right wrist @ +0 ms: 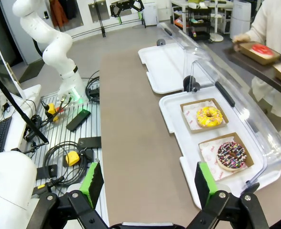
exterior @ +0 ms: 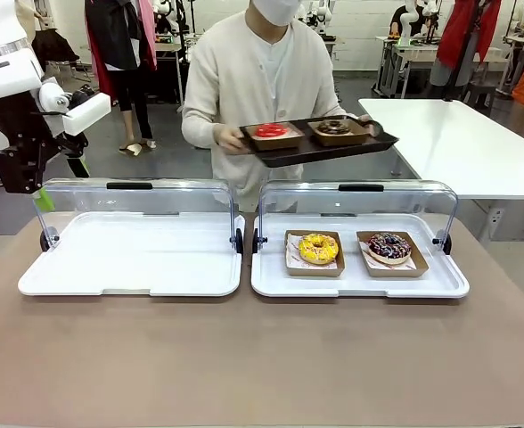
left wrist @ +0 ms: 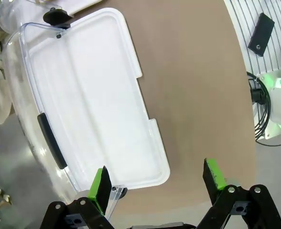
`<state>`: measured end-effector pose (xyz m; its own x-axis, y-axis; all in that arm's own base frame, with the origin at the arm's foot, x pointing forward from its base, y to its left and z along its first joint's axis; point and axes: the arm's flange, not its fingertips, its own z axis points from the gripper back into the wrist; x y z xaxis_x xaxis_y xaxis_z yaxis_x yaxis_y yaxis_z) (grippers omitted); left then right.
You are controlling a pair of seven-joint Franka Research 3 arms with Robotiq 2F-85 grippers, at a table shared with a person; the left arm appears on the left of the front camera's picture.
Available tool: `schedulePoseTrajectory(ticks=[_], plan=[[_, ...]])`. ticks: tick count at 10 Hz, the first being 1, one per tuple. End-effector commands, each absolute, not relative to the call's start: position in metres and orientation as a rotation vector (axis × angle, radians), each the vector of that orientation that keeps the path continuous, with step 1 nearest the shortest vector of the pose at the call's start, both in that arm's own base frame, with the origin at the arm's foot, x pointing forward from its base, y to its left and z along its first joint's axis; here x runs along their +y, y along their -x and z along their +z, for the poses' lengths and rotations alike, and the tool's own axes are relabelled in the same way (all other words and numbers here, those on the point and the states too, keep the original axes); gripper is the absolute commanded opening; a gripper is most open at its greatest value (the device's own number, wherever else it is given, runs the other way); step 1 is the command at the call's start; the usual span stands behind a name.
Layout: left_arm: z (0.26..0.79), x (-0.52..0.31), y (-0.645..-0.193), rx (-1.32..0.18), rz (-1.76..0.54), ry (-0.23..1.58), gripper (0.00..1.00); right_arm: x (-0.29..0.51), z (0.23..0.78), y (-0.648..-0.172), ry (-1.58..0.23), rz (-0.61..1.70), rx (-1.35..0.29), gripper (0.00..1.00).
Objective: Provide the desired donut to the person.
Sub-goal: Place the picked Paper togo box onto the Handle tray extended by the person.
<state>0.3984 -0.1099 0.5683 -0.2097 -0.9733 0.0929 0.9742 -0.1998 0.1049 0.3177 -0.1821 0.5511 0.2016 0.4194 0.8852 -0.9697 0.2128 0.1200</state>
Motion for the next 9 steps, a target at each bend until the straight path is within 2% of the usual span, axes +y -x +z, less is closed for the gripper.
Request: schedulePoseTrajectory(ticks=[1,6,7,8,9], plan=[[0.569,-0.109,-0.399,-0.169,-1.771,-0.002,1.00,-0.182,0.551,-0.317,-0.832,1.143,-0.852,1.00],[0.568,-0.110,-0.398,-0.161,-1.775,0.007,1.00,-0.182,0.551,-0.317,-0.832,1.143,-0.852,1.00],[0.552,-0.086,-0.407,-0.231,-1.806,0.226,1.00,-0.182,0.551,-0.317,-0.832,1.143,-0.852,1.00],[0.530,-0.055,-0.408,-0.423,-1.823,0.418,1.00,-0.182,0.551,-0.317,-0.832,1.143,-0.852,1.00],[0.517,-0.022,-0.419,-0.531,-1.866,0.469,1.00,-0.182,0.551,-0.317,-0.832,1.143,-0.852,1.00]])
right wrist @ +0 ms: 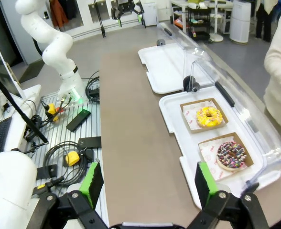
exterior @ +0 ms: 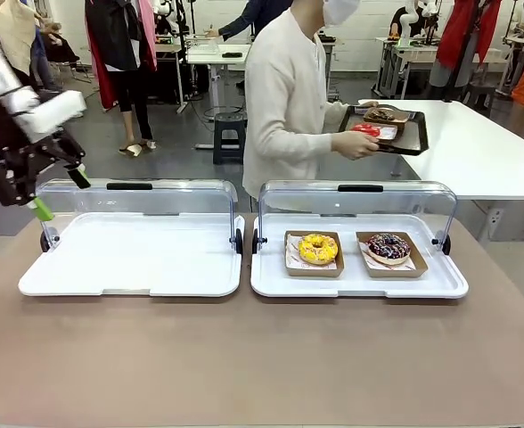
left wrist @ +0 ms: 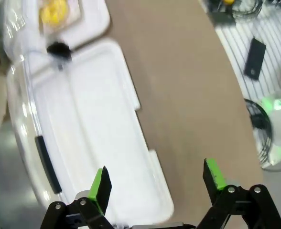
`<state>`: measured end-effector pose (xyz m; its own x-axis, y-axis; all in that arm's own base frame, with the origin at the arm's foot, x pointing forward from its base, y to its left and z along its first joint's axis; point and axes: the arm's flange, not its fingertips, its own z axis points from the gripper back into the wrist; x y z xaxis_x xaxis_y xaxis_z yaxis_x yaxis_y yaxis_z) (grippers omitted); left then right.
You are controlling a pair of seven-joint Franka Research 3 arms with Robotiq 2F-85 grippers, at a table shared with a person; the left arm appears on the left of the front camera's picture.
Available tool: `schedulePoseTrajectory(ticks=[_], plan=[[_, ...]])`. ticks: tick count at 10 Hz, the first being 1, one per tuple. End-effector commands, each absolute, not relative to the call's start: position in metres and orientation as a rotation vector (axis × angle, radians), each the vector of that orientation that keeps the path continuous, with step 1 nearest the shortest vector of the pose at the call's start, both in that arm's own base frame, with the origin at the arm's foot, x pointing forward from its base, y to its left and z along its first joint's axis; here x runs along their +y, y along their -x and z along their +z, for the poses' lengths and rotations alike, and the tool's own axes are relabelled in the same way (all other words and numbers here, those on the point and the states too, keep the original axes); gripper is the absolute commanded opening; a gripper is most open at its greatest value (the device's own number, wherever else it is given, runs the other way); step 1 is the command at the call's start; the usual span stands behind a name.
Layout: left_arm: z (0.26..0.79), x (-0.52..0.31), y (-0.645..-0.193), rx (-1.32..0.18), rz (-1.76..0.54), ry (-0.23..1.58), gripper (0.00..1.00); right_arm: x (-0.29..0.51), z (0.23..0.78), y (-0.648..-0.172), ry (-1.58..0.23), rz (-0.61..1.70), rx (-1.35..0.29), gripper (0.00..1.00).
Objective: Provide the desired donut to the person.
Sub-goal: Place the picked Paper togo box onto the Handle tray extended by the person.
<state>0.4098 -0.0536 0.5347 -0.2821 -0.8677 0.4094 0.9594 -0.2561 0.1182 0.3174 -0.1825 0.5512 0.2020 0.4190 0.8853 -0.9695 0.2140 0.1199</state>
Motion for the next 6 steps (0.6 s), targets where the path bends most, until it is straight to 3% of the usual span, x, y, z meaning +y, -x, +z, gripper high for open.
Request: schedulePoseTrajectory(ticks=[1,4,6], plan=[[0.495,0.000,-0.412,-0.625,-1.860,0.525,1.00,-0.182,0.551,-0.317,-0.832,1.143,-0.852,1.00],[0.446,0.067,-0.387,-0.922,-1.678,0.615,1.00,-0.182,0.551,-0.317,-0.832,1.143,-0.852,1.00],[0.433,0.104,-0.370,-0.995,-1.527,0.683,1.00,-0.182,0.551,-0.317,-0.832,1.143,-0.852,1.00]])
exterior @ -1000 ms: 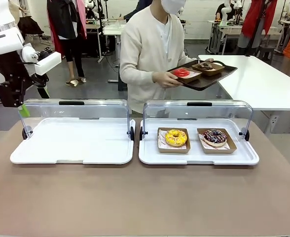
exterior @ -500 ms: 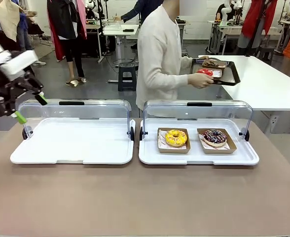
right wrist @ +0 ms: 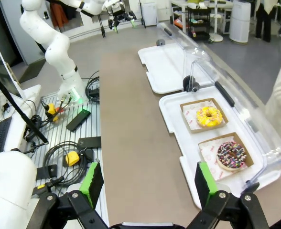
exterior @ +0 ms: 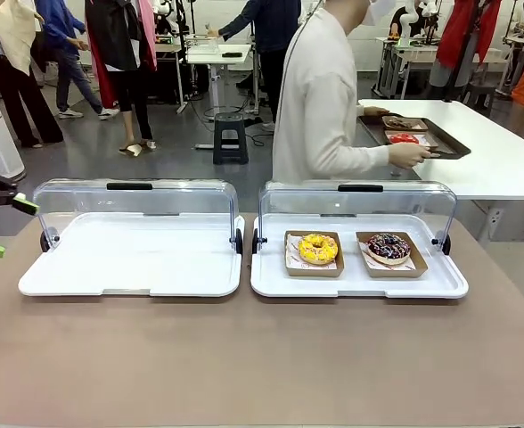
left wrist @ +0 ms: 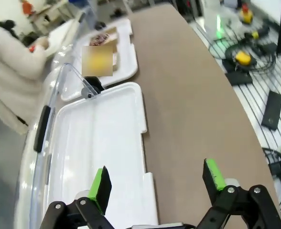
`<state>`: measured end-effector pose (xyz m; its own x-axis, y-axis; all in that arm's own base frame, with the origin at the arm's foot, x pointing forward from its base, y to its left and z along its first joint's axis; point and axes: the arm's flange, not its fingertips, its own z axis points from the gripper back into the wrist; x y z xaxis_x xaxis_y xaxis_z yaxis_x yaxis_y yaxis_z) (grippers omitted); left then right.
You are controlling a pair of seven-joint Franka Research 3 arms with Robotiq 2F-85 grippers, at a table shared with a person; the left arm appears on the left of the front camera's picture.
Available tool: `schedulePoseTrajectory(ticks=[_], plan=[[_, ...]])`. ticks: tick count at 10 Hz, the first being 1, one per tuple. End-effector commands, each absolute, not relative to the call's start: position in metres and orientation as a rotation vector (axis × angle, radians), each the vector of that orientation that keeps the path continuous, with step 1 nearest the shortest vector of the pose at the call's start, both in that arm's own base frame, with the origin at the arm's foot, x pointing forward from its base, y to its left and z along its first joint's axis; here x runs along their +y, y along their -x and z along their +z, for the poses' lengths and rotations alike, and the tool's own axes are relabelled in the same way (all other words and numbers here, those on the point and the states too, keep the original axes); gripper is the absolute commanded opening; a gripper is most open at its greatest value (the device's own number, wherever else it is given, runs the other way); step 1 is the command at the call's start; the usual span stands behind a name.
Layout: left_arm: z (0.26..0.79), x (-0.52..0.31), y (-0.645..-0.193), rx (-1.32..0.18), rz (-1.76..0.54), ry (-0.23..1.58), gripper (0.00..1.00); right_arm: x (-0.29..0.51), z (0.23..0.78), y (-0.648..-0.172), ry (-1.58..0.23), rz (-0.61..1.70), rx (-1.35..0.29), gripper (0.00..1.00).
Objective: Provide the desired donut to the person.
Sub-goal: Place the picked Paper togo box onto the Handle tray extended by the person.
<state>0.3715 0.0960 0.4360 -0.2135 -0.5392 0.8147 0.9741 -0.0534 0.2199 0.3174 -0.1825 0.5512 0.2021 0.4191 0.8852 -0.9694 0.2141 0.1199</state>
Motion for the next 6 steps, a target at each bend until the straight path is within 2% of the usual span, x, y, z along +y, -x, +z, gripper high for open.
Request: schedulePoseTrajectory(ticks=[1,6], plan=[[0.432,0.121,-0.362,-1.047,-1.480,0.737,1.00,-0.182,0.551,-0.317,-0.832,1.143,-0.852,1.00],[0.432,0.203,-0.338,-1.153,-1.352,0.876,1.00,-0.182,0.551,-0.317,-0.832,1.143,-0.852,1.00]])
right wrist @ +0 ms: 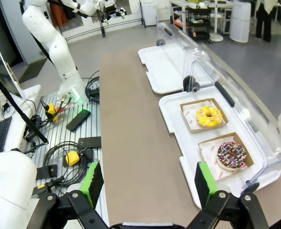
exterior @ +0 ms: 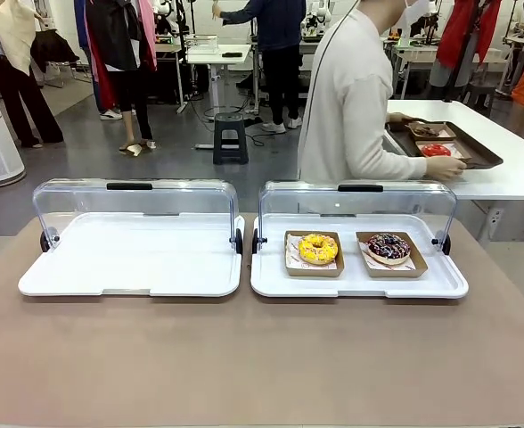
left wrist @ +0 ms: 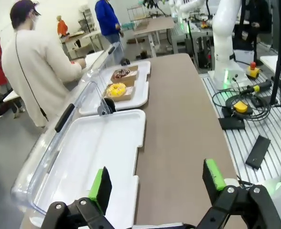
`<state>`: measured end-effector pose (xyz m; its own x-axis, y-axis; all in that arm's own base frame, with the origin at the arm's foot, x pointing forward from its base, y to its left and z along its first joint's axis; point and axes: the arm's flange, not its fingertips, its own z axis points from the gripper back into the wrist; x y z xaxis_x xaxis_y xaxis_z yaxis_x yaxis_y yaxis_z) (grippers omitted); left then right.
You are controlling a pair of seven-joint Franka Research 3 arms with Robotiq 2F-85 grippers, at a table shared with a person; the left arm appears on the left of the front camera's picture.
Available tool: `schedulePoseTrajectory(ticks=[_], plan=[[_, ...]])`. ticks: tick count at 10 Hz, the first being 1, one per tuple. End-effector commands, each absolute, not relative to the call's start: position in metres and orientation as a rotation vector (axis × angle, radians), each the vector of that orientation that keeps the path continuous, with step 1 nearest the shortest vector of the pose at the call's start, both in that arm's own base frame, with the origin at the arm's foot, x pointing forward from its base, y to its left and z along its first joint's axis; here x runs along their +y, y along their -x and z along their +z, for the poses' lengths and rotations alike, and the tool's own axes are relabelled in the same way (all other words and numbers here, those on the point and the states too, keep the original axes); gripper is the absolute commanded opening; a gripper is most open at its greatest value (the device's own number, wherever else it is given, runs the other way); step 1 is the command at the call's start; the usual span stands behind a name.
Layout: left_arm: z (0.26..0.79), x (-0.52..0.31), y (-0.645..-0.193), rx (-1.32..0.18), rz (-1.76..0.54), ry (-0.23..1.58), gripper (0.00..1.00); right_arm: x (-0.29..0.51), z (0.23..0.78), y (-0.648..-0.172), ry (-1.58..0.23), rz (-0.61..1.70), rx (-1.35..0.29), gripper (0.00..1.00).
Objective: Provide the desired donut to the person.
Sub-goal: Place the picked Paper togo box onto the Handle tray extended by the person.
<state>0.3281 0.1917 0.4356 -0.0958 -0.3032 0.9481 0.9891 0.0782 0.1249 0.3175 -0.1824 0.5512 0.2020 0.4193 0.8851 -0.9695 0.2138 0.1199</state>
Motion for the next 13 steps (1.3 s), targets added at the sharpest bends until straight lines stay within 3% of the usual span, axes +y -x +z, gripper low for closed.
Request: schedulePoseTrajectory(ticks=[1,13], plan=[[0.430,0.207,-0.340,-1.136,-1.340,0.865,1.00,-0.182,0.551,-0.317,-0.832,1.143,-0.852,1.00],[0.424,0.206,-0.334,-1.100,-1.316,0.877,1.00,-0.182,0.551,-0.317,-0.832,1.143,-0.852,1.00]])
